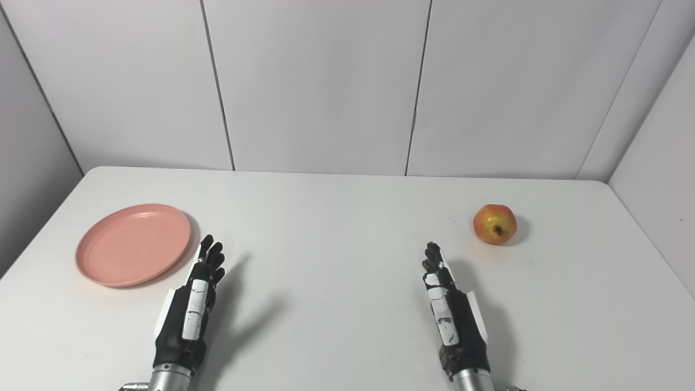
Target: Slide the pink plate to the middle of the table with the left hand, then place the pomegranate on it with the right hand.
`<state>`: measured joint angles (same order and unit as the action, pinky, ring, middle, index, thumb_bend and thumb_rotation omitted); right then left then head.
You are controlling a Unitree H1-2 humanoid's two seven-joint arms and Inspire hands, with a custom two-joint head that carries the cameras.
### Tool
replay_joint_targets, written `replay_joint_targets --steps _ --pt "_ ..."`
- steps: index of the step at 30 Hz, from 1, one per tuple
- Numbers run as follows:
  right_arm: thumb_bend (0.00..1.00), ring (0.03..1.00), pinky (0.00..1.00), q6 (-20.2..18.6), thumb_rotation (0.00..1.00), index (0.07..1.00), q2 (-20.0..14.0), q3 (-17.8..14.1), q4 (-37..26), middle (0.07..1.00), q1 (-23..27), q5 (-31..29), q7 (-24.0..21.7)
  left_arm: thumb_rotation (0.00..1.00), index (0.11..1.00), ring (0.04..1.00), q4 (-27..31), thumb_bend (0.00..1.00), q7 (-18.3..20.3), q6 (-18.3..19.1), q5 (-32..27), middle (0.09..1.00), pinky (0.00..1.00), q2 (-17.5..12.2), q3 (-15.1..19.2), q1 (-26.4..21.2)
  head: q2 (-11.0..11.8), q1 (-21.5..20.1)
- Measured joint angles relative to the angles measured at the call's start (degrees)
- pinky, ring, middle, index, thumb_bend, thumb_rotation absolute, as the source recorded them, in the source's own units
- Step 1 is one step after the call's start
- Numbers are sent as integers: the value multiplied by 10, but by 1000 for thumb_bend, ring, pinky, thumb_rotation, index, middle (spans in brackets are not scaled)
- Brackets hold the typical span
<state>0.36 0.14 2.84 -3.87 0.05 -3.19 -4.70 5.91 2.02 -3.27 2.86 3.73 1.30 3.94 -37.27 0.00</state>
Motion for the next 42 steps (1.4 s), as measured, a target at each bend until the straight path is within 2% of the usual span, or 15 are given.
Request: replay_joint_targets --steps 17,25,33,38,39,41,42 --pt "824 983 1000 1 965 954 1 1 0 979 0 12 6 1000 1000 1000 0 793 1 2 7 1000 1000 -1 -3 0 0 -1" --pt "817 993 1000 6 968 957 1 0 0 985 -1 13 7 1000 1000 1000 3 775 3 25 7 1000 1000 -1 -3 0 1 -1" --pt "819 984 1000 13 970 955 1 0 3 979 0 15 6 1000 1000 1000 3 777 8 26 10 1000 1000 -1 -5 0 5 3" --pt "818 982 1000 28 974 957 -2 -2 12 977 3 9 5 1000 1000 1000 0 781 7 25 15 1000 1000 -1 -6 -1 25 31" --pt "824 983 1000 29 974 959 -4 -2 13 981 4 8 5 1000 1000 1000 -2 781 5 25 19 1000 1000 -1 -7 -1 37 45" --pt "834 986 1000 33 978 963 -6 -3 19 985 8 6 4 1000 1000 1000 -7 786 0 23 30 1000 1000 0 -11 -3 39 47" --pt "829 988 1000 37 977 964 -8 -3 22 987 9 4 2 1000 1000 1000 -10 788 -1 21 33 1000 1000 0 -13 -4 48 60"
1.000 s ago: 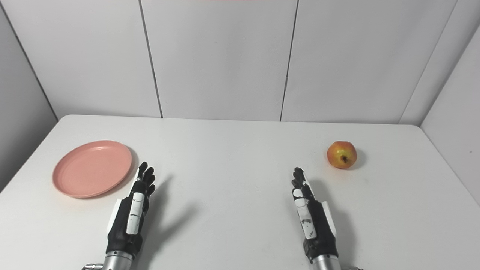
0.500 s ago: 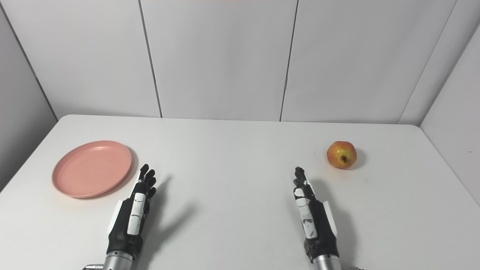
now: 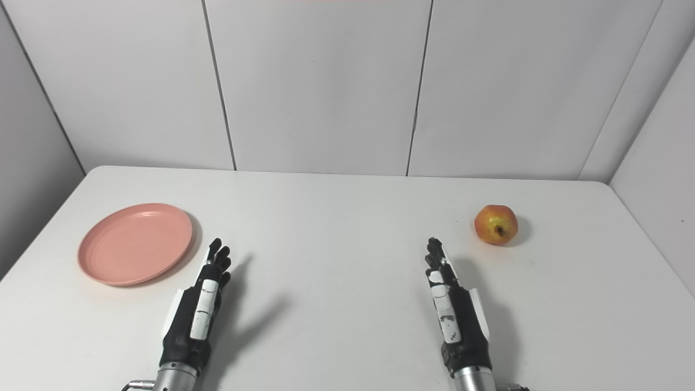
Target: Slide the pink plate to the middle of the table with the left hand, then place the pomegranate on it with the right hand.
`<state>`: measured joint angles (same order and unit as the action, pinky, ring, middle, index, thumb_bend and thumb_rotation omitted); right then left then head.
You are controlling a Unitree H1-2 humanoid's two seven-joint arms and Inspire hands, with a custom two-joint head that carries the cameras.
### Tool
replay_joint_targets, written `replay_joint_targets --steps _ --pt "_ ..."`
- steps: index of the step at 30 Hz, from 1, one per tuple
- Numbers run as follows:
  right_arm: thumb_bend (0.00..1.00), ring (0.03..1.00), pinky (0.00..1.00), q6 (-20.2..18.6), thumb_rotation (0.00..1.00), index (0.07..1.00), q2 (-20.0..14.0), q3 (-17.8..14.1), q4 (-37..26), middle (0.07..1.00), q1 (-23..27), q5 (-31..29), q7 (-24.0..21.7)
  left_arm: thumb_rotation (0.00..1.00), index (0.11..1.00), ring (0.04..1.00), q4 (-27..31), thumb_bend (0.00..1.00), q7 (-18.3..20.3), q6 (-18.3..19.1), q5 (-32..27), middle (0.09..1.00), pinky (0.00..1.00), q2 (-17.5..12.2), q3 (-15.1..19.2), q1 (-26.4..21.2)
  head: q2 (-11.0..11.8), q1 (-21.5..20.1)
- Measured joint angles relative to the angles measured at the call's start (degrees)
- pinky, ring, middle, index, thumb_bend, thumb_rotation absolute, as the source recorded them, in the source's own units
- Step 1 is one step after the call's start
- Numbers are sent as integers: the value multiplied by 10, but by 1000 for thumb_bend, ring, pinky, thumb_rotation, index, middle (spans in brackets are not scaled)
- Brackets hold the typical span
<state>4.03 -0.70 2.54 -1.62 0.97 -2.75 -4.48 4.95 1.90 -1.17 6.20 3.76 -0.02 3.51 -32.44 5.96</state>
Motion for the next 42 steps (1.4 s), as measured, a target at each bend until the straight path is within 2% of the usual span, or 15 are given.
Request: replay_joint_targets --steps 3,10,20,26,33,42 --pt "824 995 1000 15 965 970 -7 -1 13 992 5 -8 -8 1000 1000 1000 -7 806 -7 -9 9 1000 1000 1 -7 -3 18 24" --pt "812 991 1000 43 960 974 -17 -10 38 988 20 -30 -21 1000 1000 1000 -20 791 -24 -27 29 1000 1000 6 -21 -9 45 42" --pt "787 994 1000 65 960 979 -31 -17 66 996 35 -52 -42 1000 1000 1000 -40 750 -39 -44 40 1000 1000 12 -33 -22 69 72" --pt "801 993 1000 77 961 972 -36 -21 76 985 42 -55 -42 1000 1000 1000 -46 758 -49 -48 43 1000 1000 14 -38 -27 78 66" --pt "768 981 1000 88 966 968 -37 -21 87 982 48 -50 -42 1000 1000 1000 -55 734 -52 -52 41 1000 1000 14 -42 -32 93 62" --pt "760 979 1000 93 957 968 -37 -20 92 978 51 -49 -42 1000 1000 1000 -63 746 -54 -67 37 1000 1000 12 -40 -38 100 54"
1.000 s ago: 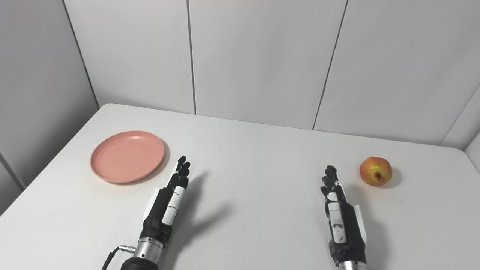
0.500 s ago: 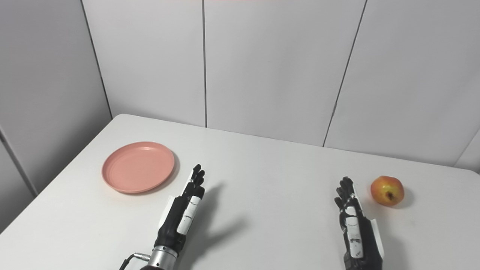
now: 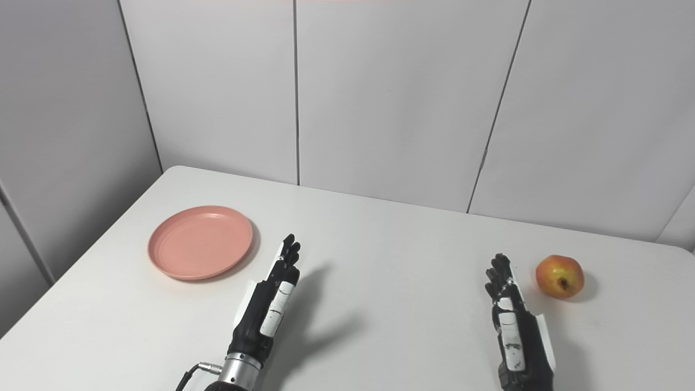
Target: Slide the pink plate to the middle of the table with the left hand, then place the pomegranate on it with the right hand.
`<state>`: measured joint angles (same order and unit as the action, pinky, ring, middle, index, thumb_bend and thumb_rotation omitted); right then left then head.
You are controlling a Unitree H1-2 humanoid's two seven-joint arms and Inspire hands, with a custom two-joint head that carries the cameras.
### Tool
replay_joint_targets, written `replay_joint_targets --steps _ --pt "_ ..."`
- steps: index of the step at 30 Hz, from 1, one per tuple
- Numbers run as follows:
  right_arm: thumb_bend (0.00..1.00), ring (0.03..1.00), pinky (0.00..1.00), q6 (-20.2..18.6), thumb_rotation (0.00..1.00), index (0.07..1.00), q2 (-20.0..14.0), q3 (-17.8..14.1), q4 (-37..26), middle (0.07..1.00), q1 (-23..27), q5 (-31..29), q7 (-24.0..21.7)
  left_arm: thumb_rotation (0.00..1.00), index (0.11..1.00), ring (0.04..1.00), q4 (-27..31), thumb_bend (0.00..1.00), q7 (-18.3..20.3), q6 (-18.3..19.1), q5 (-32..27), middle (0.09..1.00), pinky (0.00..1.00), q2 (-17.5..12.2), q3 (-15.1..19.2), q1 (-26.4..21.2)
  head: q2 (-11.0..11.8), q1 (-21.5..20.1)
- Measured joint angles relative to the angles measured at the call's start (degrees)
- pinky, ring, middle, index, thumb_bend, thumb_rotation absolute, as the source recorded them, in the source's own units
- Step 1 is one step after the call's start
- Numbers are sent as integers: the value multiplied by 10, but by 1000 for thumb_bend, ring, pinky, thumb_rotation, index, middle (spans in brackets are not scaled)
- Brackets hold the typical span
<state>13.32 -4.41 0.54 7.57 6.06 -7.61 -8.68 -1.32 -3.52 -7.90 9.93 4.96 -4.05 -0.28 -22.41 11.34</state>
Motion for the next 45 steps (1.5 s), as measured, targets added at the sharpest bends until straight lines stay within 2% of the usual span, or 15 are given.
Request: replay_joint_targets --steps 4,9,12,19,24,29,36,40,42,45 --pt "763 972 1000 2 968 963 0 2 0 972 0 6 0 998 1000 1000 -1 793 3 -9 -28 1000 1000 -1 5 -1 -3 -15" --pt "774 971 1000 3 972 965 0 6 -2 968 0 16 1 990 1000 986 10 857 22 -1 -87 981 1000 0 14 4 -9 -18" --pt "761 970 1000 6 979 968 0 8 -3 969 0 21 0 998 1000 972 34 882 31 28 -111 968 1000 1 14 15 -11 -20" --pt "758 966 989 10 977 963 0 8 -5 967 -1 27 1 999 975 935 59 904 34 92 -111 936 973 2 10 16 -14 -30" --pt "777 956 980 10 970 956 0 9 -6 960 -3 37 3 1000 961 925 70 910 43 106 -122 930 949 -3 16 -26 -13 -34" --pt "779 955 980 10 976 957 1 10 -7 961 -3 44 3 993 920 906 85 957 45 117 -136 908 925 -13 27 -67 -11 -36" --pt "777 953 978 16 978 954 1 10 -5 957 -3 45 3 1000 894 898 92 990 55 150 -161 900 882 -55 50 -116 -7 -36" --pt "772 948 973 25 980 952 1 10 -3 953 -3 49 3 1000 902 839 103 1000 78 164 -182 866 736 -91 58 -144 -7 -36" --pt "766 947 972 27 981 951 1 11 -2 952 -2 50 3 1000 893 831 103 1000 93 172 -191 857 698 -112 61 -158 -4 -35" --pt "757 950 979 27 979 953 2 11 -2 955 -2 50 3 1000 895 848 93 991 108 171 -202 865 747 -135 78 -176 -4 -35"
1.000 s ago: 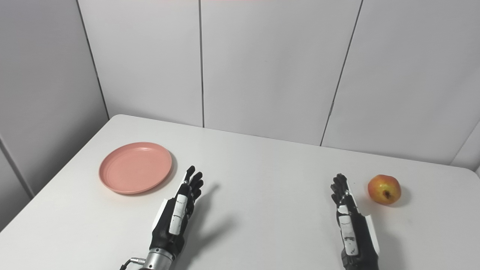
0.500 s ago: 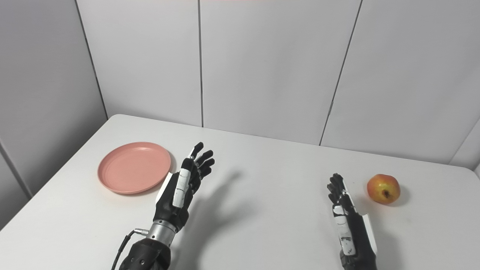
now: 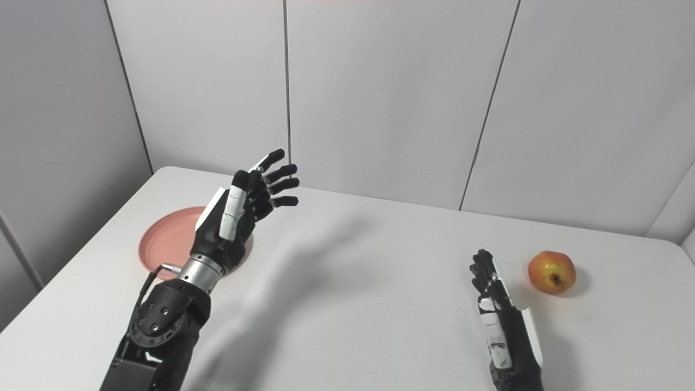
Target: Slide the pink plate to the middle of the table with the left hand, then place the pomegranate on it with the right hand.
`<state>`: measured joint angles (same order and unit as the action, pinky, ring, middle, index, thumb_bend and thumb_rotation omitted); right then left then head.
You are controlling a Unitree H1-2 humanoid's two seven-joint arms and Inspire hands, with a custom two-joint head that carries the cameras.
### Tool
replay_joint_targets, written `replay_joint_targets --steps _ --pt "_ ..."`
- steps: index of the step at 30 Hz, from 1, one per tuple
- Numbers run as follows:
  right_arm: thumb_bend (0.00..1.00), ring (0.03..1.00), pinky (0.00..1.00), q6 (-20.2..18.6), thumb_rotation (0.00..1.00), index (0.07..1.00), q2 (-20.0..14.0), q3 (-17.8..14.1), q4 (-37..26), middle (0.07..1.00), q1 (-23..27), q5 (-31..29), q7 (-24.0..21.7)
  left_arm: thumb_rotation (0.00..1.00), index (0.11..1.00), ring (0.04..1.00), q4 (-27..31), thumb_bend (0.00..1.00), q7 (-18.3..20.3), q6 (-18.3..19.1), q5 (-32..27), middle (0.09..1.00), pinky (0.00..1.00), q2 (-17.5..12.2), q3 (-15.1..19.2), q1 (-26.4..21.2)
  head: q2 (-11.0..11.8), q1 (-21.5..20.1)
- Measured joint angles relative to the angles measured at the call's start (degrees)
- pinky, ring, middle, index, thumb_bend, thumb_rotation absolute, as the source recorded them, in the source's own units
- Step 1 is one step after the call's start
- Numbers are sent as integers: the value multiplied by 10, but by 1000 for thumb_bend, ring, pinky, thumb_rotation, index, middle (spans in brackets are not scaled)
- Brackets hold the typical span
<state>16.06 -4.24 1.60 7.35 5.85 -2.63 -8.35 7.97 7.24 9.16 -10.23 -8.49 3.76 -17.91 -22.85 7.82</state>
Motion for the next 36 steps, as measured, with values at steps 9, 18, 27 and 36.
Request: replay_joint_targets --steps 9,18,27,36 --pt "752 951 973 0 972 951 0 0 1 957 0 -1 -1 990 915 839 -122 1000 31 -52 -22 878 728 -70 55 -37 -4 -5" --pt "782 952 976 0 972 953 1 -1 2 957 0 -2 -1 993 923 814 -167 1000 24 -73 -20 867 715 -106 88 -80 -6 -4" --pt "813 974 1000 -32 933 951 7 -21 -3 963 0 -55 -2 975 928 821 -262 1000 22 -97 -21 871 739 -154 130 -112 -7 -1" --pt "743 1000 1000 -82 965 964 7 -21 -18 986 -6 -70 -1 977 906 835 -374 1000 21 -151 -6 871 755 -196 132 -135 -6 -3"
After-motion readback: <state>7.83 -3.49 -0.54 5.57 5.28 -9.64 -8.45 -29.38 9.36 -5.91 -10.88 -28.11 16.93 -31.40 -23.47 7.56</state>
